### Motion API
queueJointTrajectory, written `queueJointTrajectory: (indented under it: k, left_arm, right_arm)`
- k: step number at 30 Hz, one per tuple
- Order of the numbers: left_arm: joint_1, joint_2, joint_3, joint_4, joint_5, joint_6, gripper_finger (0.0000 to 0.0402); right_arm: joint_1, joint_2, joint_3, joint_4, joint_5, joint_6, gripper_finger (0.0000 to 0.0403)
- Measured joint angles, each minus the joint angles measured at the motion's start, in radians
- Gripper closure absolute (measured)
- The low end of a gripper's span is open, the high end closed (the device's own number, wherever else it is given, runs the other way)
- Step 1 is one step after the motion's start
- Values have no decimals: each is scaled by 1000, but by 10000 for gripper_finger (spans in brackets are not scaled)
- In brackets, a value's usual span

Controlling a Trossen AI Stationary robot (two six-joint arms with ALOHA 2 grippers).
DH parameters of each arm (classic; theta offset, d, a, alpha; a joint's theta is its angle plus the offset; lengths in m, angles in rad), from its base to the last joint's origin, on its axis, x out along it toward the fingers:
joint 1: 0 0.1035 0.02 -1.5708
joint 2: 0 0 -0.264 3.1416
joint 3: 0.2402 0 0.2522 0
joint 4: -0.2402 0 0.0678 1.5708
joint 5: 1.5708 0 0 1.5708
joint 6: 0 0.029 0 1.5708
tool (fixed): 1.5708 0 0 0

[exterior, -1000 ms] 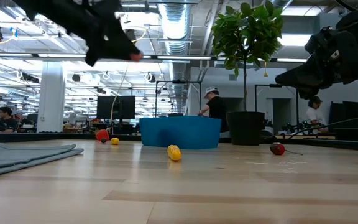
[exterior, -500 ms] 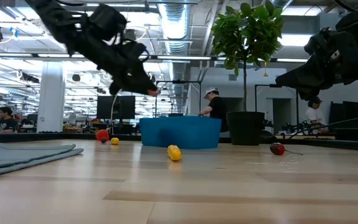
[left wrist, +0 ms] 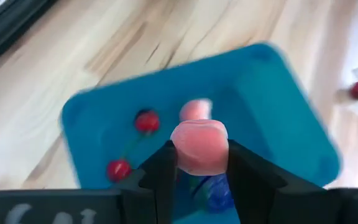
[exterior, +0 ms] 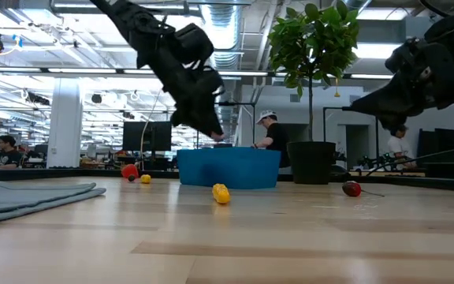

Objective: Pick and placing Produce into tupperware
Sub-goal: Put the top apricot into the container, then put the cherry into the container

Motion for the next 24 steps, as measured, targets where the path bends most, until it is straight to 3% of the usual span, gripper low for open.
queueJointTrajectory:
  k: [12, 15, 20, 24]
  left_arm:
    - [3, 3, 32, -27, 25, 51, 188]
    - [-2, -19, 31, -22, 44, 54, 186]
    - [-21, -119, 31, -10, 177, 61, 198]
    - [-55, -260, 3, -8, 136, 89, 206]
  right_arm:
    - [0, 1, 0, -18, 0, 17, 348]
    - [0, 1, 0, -18, 0, 17, 348]
    - [9, 1, 0, -18, -1, 25, 348]
    - [45, 1, 0, -18, -1, 17, 348]
